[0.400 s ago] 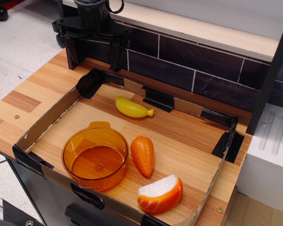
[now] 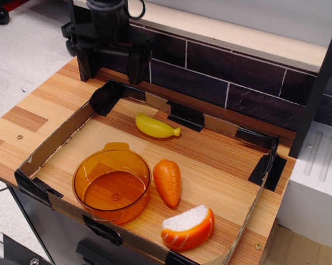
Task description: Put sushi in pot
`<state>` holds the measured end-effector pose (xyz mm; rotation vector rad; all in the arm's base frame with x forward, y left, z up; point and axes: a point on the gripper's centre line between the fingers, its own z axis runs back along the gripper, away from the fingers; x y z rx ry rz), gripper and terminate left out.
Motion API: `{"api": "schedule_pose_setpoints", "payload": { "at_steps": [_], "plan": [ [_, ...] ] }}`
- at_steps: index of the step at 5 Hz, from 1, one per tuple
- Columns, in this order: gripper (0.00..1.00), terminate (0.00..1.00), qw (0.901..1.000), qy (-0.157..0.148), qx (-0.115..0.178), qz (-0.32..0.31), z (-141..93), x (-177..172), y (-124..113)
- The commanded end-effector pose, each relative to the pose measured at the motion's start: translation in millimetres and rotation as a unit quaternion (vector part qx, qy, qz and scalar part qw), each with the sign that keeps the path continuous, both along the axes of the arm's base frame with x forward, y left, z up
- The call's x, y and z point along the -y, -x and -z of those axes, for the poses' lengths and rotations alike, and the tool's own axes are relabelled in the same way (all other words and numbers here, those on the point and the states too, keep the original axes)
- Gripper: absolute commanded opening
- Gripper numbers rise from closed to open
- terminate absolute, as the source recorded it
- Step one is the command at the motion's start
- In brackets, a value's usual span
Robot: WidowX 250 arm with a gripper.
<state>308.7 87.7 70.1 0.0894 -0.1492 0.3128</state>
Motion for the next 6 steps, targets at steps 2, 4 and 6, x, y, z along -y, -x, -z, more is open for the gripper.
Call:
{"api": "schedule_pose_setpoints", "payload": {
  "at_steps": [2, 4, 6],
  "plan": [
    [1.0, 0.0, 0.9764, 0.075, 0.03, 0.2, -56, 57, 30],
    [1.0, 0.0, 0.9344, 0.109, -0.025, 0.338, -49, 99, 73],
    [1.0, 0.0, 0.9071, 0.137, -0.054, 0.394, -27, 122, 102]
  ]
}}
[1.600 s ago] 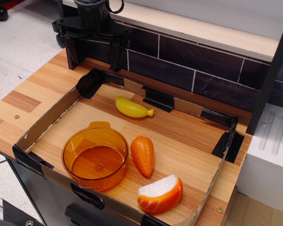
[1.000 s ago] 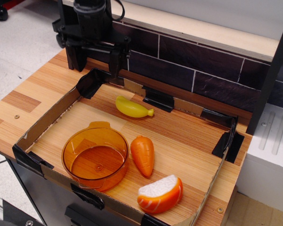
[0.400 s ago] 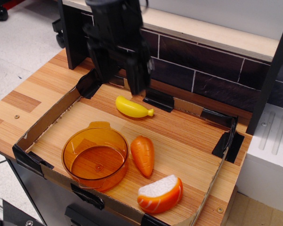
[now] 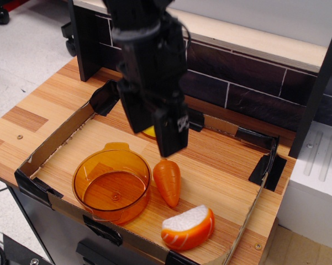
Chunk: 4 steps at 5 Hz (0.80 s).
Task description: Put sushi in pot
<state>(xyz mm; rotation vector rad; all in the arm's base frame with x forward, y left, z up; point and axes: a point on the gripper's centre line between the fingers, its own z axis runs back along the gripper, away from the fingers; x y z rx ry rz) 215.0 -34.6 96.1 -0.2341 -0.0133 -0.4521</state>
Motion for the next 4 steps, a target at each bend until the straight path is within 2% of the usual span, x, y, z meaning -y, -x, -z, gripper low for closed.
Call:
{"api": "schedule_pose_setpoints", "payload": {
  "at_steps": [1, 2, 4],
  "plan": [
    [1.0, 0.0, 0.9998, 0.001, 0.005, 0.019, 12, 5, 14],
    [1.0, 0.0, 0.9997, -0.005, 0.001, 0.025, 24, 9, 17],
    [1.0, 0.0, 0.9987, -0.025, 0.025, 0.037, 49, 21, 23]
  ]
}}
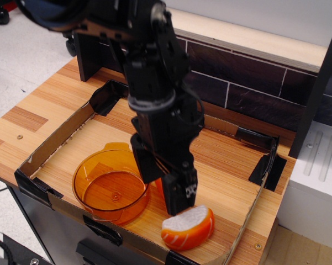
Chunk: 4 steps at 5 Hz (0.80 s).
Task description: Put sushi in pot
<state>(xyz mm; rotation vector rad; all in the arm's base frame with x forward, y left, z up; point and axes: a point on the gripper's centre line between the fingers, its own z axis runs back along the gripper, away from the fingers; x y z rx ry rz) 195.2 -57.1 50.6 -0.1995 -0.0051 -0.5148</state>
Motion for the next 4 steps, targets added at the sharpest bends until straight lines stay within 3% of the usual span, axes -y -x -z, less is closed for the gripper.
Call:
{"api": "schedule_pose_setpoints", "payload": {
  "at_steps": [1, 4],
  "plan": [
    [1.0, 0.0, 0.9995, -0.012, 0.027, 0.006, 10, 5, 6],
    [1.0, 0.0, 0.9993, -0.029, 0.023, 0.007, 29, 18, 6]
  ]
}}
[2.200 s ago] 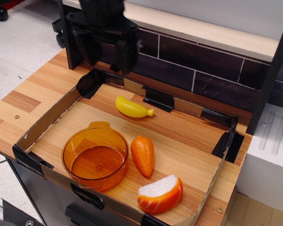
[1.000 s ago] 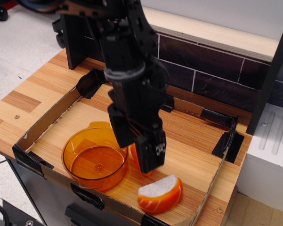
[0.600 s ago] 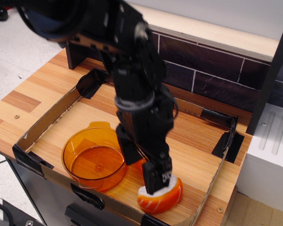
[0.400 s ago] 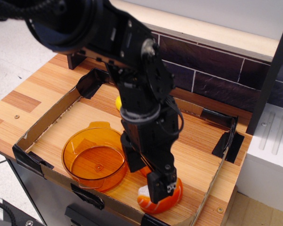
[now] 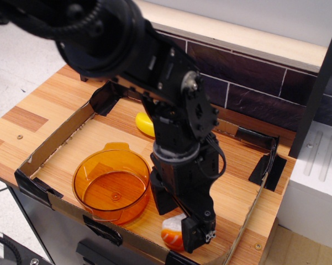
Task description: Put sushi in pot
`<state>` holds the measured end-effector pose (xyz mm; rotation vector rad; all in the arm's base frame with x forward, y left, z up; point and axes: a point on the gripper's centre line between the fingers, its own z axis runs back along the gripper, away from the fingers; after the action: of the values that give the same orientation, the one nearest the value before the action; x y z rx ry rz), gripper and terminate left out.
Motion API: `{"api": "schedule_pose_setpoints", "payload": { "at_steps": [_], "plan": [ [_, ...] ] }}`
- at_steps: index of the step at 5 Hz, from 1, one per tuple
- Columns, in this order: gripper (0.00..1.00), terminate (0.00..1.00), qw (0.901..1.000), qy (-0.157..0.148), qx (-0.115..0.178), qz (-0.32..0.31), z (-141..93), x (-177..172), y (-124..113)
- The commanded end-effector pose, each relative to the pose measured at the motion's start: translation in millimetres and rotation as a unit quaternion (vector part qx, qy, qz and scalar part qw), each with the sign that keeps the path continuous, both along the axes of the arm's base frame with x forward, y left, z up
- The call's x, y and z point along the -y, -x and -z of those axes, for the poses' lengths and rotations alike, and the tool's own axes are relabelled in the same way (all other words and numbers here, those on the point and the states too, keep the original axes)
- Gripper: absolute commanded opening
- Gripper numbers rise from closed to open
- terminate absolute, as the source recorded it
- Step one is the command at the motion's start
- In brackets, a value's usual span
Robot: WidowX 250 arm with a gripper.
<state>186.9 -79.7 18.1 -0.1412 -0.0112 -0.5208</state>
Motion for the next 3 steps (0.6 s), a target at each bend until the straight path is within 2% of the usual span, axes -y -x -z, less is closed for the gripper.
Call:
{"api": "schedule_pose_setpoints", "payload": {
  "at_steps": [1, 2, 3],
  "plan": [
    [1.0, 0.0, 0.9997, -0.003, 0.021, 0.013, -1.4, -3.2, -2.1],
    [0.0, 0.0, 0.9997, 0.002, 0.006, 0.022, -2.0, -1.9, -2.5],
    [0.0, 0.0, 0.9998, 0.007, 0.012, 0.013, -6.6, -3.4, -4.5]
  ]
}}
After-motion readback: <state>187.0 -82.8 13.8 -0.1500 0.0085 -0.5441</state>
